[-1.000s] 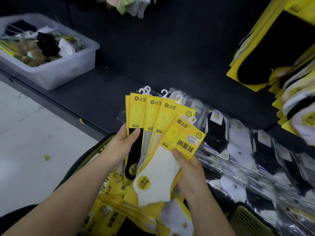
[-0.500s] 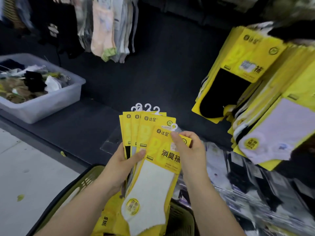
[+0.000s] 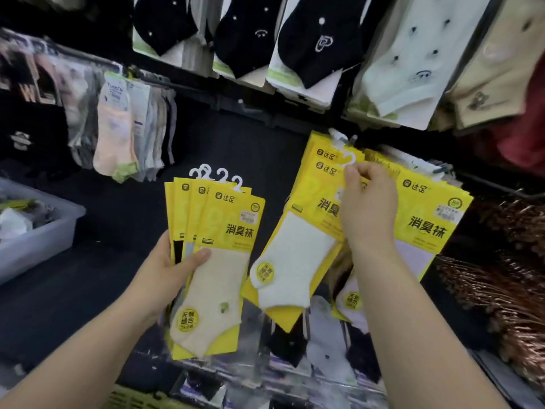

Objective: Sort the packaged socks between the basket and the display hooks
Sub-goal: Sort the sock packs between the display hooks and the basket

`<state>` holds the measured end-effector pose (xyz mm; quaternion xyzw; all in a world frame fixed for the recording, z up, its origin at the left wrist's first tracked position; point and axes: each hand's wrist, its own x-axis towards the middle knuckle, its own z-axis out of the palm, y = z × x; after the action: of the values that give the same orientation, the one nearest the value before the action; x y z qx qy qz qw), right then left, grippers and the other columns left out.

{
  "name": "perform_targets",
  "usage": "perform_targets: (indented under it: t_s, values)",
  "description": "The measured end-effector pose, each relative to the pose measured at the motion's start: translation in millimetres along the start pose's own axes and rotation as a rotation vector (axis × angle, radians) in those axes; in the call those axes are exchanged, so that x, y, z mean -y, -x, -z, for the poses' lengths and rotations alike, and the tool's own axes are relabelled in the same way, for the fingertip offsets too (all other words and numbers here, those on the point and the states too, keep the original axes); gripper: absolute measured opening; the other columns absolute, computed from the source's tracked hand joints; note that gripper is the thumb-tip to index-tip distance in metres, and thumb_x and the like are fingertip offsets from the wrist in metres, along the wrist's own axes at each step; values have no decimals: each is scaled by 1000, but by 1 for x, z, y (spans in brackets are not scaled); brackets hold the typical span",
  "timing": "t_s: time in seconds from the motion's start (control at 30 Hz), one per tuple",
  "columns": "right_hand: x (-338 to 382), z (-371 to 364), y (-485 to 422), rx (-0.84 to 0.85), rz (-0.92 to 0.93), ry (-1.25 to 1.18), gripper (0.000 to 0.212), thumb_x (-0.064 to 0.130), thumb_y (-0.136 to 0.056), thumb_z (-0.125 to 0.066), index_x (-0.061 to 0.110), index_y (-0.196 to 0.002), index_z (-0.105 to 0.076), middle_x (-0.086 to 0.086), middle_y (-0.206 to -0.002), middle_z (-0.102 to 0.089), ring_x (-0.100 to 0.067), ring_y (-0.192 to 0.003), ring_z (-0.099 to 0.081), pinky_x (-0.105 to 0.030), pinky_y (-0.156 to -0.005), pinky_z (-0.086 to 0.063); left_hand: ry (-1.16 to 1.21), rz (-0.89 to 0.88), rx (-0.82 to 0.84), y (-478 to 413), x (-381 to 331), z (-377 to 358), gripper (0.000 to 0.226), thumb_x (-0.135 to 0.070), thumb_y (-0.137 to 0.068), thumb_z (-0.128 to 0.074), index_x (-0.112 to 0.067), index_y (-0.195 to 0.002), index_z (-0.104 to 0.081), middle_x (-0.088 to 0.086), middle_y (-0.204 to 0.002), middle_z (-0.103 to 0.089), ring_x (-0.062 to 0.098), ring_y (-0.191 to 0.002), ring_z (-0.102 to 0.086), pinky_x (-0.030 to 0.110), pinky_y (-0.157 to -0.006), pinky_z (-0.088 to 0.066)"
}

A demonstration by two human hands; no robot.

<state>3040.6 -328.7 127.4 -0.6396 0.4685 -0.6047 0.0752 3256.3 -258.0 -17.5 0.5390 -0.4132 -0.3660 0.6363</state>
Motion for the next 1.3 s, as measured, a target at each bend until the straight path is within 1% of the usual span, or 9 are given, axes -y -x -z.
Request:
perform_targets:
  t_s: [0.3, 0.4, 0.47, 0.6, 0.73, 0.9, 1.07, 1.2, 1.3]
  values:
    - [-15, -32, -60, 97, -154, 66, 19, 17, -100, -39, 16, -82, -46, -14, -109, -55, -34, -89, -59, -33, -65, -44, -48, 12, 41, -4, -9, 9, 26, -26, -87, -67, -40, -105, -54, -15, -93, -74, 6, -84, -70, 23, -63, -49]
    - [-11, -28, -54, 117, -153, 179, 19, 18, -99, -44, 8, -111, -55, -18, -128, -50, -35, -115, -51, -39, -94, -42, -44, 28, 76, -5, -13, 6, 28, -28, -86, -67, -40, -108, -54, -15, -96, -73, 7, -86, -70, 27, -68, -50]
    - [-5, -21, -32, 49, -60, 280, 43, 14, -96, -50, 3, -136, -39, -16, -140, -38, -29, -132, -34, -31, -106, -26, -9, 36, 110, -5, -15, 2, 31, -28, -86, -67, -36, -113, -55, -13, -100, -74, 9, -89, -71, 31, -74, -52]
    - [3, -21, 23, 192, 127, 148, 45, 22, -91, -58, 13, -131, -40, -1, -130, -38, -13, -123, -36, -12, -94, -21, 122, 33, 192, -5, -22, -13, 46, -31, -75, -71, -27, -119, -55, -5, -108, -73, 14, -96, -70, 34, -81, -53]
    - [3, -27, 30, 423, -57, -46, 39, 42, -85, -64, 23, -115, -48, 8, -113, -43, 29, -78, -45, 3, -64, -34, 132, 7, 258, -3, -23, -34, 56, -38, -68, -72, -27, -120, -54, -4, -111, -72, 17, -102, -69, 40, -89, -52]
    - [-13, -10, 13, 327, -189, -97, 20, 32, -83, -70, 25, -101, -64, 13, -106, -58, -2, -103, -52, -15, -77, -39, 203, -6, 304, 0, -20, -50, 46, -38, -76, -64, -29, -119, -55, -7, -109, -72, 14, -100, -70, 27, -76, -55]
    - [-13, 14, 0, 115, -11, 112, 19, 25, -95, -54, 17, -110, -61, -1, -116, -57, -2, -89, -48, -15, -71, -32, 205, 2, 164, -5, -20, -44, 23, -23, -91, -59, -30, -113, -56, -6, -100, -74, 12, -83, -73, 21, -54, -54]
    - [0, 13, -30, 50, 21, 200, 18, 25, -98, -45, 14, -108, -57, -9, -112, -58, -21, -83, -54, -26, -65, -31, 47, -35, 73, -11, -20, -30, 25, -23, -93, -60, -33, -114, -54, -4, -107, -71, 18, -96, -70, 42, -82, -56]
    - [4, -2, -53, 143, -35, 315, 19, 25, -99, -43, 15, -108, -57, -14, -115, -56, -26, -76, -52, -28, -65, -33, 14, -65, 53, -14, -21, -20, 23, -25, -91, -61, -39, -108, -55, -5, -105, -71, 15, -92, -70, 38, -77, -56]
